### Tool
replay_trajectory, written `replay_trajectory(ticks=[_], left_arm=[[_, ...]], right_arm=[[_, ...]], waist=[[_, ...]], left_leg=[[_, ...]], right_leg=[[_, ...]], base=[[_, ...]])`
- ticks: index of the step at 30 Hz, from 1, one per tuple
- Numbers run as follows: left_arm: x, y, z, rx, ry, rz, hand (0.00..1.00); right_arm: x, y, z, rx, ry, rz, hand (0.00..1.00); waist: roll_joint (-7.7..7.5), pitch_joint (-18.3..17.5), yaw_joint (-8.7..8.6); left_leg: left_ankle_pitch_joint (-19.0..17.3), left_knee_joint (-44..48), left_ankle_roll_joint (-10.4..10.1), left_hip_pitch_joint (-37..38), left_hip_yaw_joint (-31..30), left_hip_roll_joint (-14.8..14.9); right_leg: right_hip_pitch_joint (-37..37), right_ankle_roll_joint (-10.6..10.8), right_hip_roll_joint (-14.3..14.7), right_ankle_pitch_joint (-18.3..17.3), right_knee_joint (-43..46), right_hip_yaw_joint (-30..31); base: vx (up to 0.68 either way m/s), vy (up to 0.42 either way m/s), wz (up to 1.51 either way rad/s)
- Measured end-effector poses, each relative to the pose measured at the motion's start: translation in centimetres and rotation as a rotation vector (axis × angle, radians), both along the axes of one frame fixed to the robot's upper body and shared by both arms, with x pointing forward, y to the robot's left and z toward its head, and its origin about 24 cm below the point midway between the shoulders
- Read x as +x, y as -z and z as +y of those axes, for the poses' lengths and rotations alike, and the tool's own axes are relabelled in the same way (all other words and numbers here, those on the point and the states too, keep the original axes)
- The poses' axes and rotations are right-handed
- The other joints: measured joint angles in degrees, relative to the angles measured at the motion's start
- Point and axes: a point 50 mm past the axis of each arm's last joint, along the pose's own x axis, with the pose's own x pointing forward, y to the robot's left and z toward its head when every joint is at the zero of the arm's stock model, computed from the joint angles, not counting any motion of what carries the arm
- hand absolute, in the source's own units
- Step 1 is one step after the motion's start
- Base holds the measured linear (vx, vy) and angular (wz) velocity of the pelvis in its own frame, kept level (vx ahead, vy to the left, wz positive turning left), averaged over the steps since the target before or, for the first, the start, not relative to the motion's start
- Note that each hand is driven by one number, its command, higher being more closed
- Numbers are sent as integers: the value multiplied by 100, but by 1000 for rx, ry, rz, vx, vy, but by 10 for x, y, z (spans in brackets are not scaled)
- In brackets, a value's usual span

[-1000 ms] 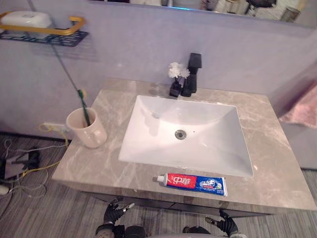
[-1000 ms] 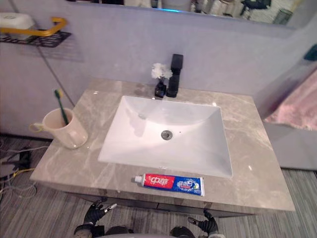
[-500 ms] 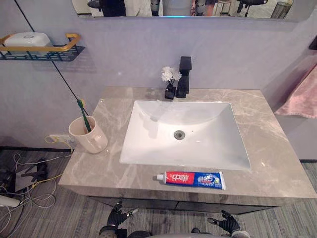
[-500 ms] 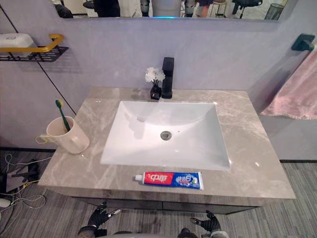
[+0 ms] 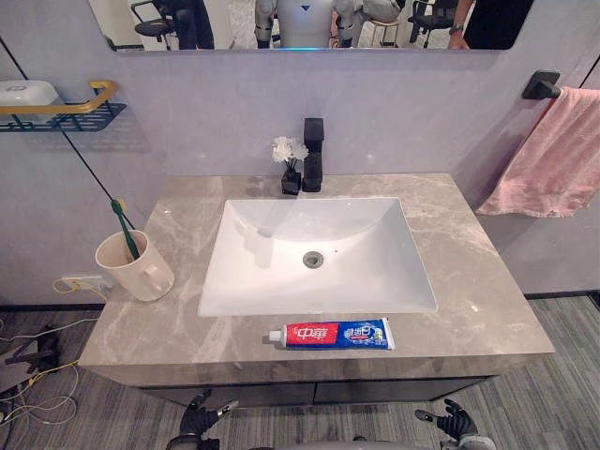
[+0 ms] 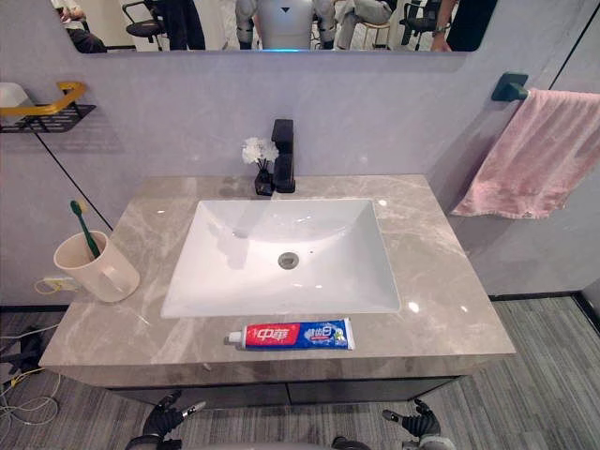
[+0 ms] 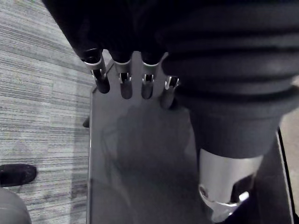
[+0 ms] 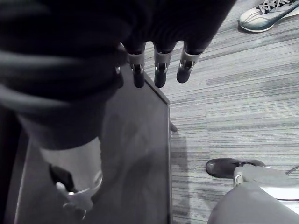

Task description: Organize washtable

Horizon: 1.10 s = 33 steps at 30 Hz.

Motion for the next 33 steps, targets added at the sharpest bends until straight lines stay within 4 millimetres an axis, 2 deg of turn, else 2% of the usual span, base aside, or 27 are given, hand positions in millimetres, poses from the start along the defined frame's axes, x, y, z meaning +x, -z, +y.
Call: replay_trajectory(ticks=[6,11,18,22,24,27,29,30,31,32,33], left_arm=[[-8,8,-13,-58,-18,41,0],[-4,8,-10,-74,-77,24,0],[-9,0,24,-27,-225,-9,0],[-11,-13,61,49,-326,-53,0],[-2,-28,81,119,-335,-116,0],[25,-54,91,178,-299,-262,0],[41,-82,100,230,-304,-403,0],[53,-113,107,293,-302,-538,0],[56,-124,109,319,-302,-585,0],[64,-147,110,367,-286,-683,0],[68,-159,109,392,-274,-727,0]], right_arm=[[-20,4,1,53,149,2,0],[-28,4,-5,59,229,-7,0],[-27,-3,-24,40,278,-56,0],[-27,-8,-38,21,290,-73,0],[-23,-12,-46,-1,290,-85,0],[-24,-11,-45,-12,297,-78,0],[-26,-9,-41,-11,301,-58,0],[-35,-8,-41,-15,297,-40,0],[-37,-8,-40,-14,292,-33,0],[-42,-7,-40,-15,292,-22,0],[-44,-7,-40,-15,293,-18,0]], waist=[[9,-3,-12],[-5,3,-7],[-7,4,9],[-5,3,22],[28,13,103],[39,11,178],[39,10,252],[55,12,342],[72,0,379],[109,-29,463],[124,-34,465]], left_leg=[[7,-90,1,56,-20,28],[7,-98,0,39,-158,16],[61,-93,-48,-46,-346,2],[127,-103,-47,-116,-518,-2],[224,-200,-56,-130,-628,-7],[379,-300,-63,-232,-913,-37],[427,-307,-72,-302,-995,-34],[436,-302,-74,-298,-1045,-35],[436,-295,-74,-297,-1074,-41],[438,-287,-71,-289,-1114,-58],[442,-282,-65,-290,-1127,-67]], right_leg=[[59,19,-25,25,-170,-96],[199,42,-54,73,-336,-291],[301,43,-116,73,-404,-532],[357,42,-124,73,-401,-736],[362,38,-134,70,-400,-870],[369,37,-163,69,-398,-1178],[368,30,-166,65,-398,-1311],[403,28,-164,64,-398,-1361],[424,26,-169,62,-399,-1389],[454,27,-184,59,-399,-1423],[461,28,-193,59,-399,-1438]], base=[[12,-3,5],[26,-19,15],[-9,-29,18],[-60,-36,23],[-70,-33,27],[-52,-34,51],[-49,-32,43],[-34,-22,18],[-23,-14,20],[-16,-3,14],[-21,5,21]])
